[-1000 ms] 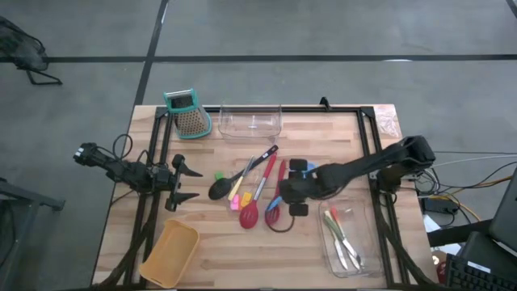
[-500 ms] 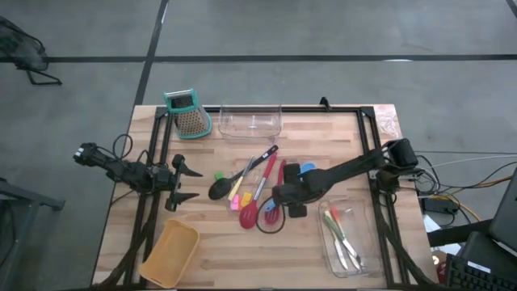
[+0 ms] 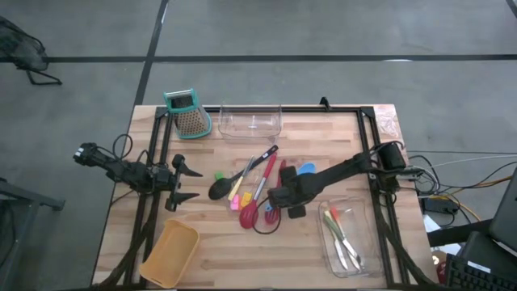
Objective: Pick & Place Kitchen Items
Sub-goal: Put the blue spoon into the top transparent bin
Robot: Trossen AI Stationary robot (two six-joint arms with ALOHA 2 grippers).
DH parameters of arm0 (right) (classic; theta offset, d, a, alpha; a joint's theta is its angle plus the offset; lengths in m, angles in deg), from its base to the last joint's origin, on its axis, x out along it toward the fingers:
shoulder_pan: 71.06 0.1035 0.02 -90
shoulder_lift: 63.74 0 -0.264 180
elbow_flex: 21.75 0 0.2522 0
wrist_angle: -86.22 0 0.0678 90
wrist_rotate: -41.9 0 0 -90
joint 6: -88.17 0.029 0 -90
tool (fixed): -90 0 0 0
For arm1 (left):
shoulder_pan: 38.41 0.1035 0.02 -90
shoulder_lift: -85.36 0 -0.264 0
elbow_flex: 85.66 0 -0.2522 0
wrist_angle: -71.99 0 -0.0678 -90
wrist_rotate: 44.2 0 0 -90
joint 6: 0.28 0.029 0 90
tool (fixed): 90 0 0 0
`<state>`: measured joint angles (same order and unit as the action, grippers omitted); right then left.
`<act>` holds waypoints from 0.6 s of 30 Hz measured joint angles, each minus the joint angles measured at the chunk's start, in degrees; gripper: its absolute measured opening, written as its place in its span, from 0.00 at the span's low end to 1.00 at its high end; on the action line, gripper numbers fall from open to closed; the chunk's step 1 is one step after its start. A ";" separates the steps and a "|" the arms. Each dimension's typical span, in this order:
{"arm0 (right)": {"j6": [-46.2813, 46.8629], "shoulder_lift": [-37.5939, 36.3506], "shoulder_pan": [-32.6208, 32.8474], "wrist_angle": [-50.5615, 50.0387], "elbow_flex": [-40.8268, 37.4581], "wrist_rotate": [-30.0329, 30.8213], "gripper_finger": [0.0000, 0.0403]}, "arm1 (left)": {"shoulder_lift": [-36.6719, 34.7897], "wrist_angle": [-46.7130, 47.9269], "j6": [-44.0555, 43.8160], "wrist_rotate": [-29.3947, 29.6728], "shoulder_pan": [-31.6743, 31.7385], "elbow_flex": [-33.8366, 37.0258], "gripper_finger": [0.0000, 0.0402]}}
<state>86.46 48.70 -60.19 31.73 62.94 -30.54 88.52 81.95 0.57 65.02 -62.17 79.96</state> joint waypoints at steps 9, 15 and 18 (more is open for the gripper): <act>-0.37 -0.51 0.02 0.06 -0.15 0.19 0.34 | 0.00 0.00 -0.01 0.00 -0.02 0.01 0.78; -0.42 -1.98 -0.13 0.25 0.30 0.26 0.23 | 0.00 0.00 0.01 0.00 -0.01 0.00 0.78; -0.42 -1.94 -0.11 0.08 0.64 -1.40 0.17 | 0.00 0.00 -0.01 0.00 0.01 -0.01 0.78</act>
<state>86.04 46.76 -60.30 31.81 63.58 -31.94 88.52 81.96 0.56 65.02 -62.16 79.95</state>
